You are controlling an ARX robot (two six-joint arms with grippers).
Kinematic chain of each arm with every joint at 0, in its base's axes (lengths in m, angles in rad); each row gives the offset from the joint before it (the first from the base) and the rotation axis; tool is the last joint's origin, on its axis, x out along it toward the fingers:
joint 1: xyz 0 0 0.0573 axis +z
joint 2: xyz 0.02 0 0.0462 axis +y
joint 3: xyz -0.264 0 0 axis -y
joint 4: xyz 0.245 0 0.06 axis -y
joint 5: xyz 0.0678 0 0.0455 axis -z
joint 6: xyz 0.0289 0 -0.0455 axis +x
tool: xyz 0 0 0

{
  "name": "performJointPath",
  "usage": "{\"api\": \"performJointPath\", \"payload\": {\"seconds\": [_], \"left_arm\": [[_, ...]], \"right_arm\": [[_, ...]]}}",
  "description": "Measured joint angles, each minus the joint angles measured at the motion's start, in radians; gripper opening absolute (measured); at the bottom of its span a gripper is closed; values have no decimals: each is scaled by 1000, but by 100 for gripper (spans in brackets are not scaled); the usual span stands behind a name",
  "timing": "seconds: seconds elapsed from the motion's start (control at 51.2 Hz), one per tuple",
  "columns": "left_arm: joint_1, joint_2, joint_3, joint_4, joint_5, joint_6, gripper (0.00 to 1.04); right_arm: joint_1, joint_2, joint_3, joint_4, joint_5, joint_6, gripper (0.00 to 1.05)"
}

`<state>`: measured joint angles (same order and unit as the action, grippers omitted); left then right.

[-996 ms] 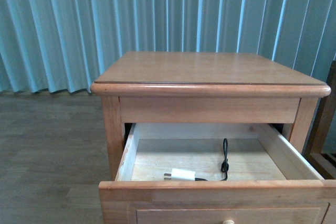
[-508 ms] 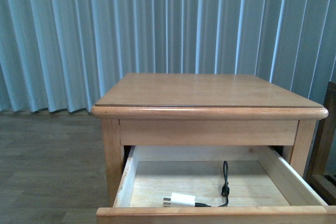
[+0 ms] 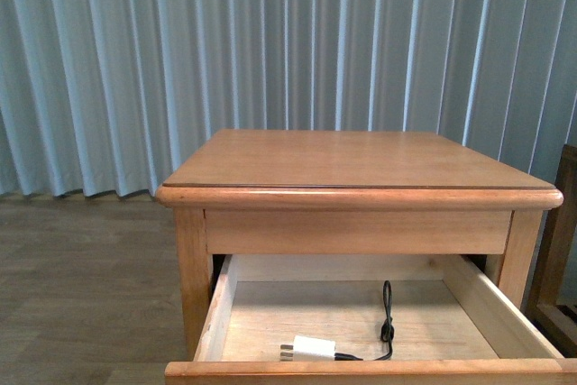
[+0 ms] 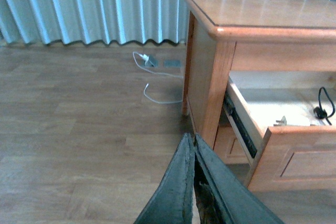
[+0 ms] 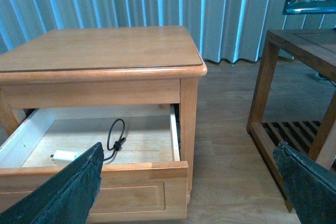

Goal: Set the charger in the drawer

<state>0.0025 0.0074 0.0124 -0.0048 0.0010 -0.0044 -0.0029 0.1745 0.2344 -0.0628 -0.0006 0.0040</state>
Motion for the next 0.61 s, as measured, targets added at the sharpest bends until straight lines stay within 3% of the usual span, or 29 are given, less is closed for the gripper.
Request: {"api": "performJointPath", "payload": {"seconds": [0.43, 0.488, 0.547, 0.605], "left_arm": [[0, -5, 0, 0, 0, -1, 5], [0, -5, 0, 0, 0, 0, 16], [0, -5, 0, 0, 0, 0, 27], [0, -5, 0, 0, -1, 0, 38]], "right_arm": [[0, 0, 0, 0, 0, 0, 97], [5, 2, 0, -5, 14, -9, 97], [47, 27, 26, -94, 127, -59, 97], [89, 72, 50, -183, 177, -84, 97]]}}
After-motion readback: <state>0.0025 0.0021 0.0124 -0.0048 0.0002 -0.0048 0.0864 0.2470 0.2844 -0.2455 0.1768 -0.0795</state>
